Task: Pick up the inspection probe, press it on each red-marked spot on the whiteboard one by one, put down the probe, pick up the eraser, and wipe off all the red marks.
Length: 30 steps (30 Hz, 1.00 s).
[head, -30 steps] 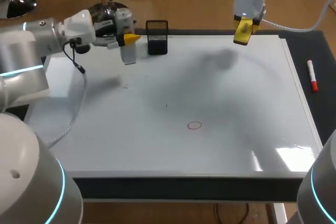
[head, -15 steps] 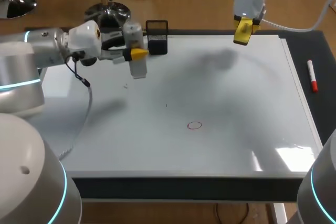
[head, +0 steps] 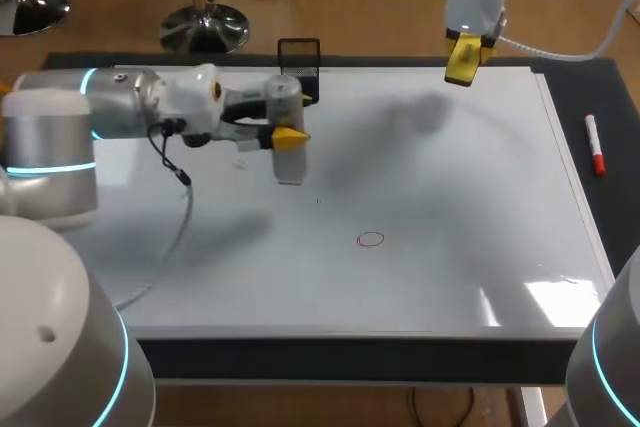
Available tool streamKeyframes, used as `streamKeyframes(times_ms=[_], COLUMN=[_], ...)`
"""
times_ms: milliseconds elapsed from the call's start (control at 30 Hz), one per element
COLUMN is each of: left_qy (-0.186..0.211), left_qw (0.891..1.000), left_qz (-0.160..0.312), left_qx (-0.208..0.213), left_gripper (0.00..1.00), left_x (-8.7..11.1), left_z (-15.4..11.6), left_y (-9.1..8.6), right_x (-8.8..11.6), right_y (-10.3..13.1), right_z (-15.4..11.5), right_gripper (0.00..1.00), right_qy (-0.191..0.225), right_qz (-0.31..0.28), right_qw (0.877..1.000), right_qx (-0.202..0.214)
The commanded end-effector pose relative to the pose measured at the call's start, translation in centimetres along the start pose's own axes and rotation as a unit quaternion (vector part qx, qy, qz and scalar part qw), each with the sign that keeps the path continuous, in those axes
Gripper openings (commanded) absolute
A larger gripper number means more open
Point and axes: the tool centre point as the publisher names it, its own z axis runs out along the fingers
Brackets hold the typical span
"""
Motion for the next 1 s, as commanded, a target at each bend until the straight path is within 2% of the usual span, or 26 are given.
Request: streamKeyframes(times_ms=[33, 233, 533, 1000], left_qy=[0.037, 0.086, 0.139, 0.188], left_qw=[0.999, 0.996, 0.989, 0.979], left_qz=[-0.009, -0.032, -0.056, -0.073], left_qx=[0.006, 0.008, 0.011, 0.011], left_gripper=[0.00, 0.00, 0.00, 0.00], left_x=[-0.6, 0.6, 2.5, 4.4], left_z=[1.4, 4.5, 7.4, 10.0], left_y=[0.9, 2.4, 4.0, 5.5], right_x=[0.0, 0.0, 0.0, 0.0], right_y=[-0.1, -0.1, -0.1, -0.1], right_z=[-0.1, -0.1, -0.1, -0.1], right_gripper=[0.00, 0.00, 0.00, 0.00], right_qy=[0.002, 0.002, 0.002, 0.002], right_qz=[-0.001, -0.001, -0.001, -0.001], right_qw=[1.000, 1.000, 1.000, 1.000], right_qx=[0.000, 0.000, 0.000, 0.000])
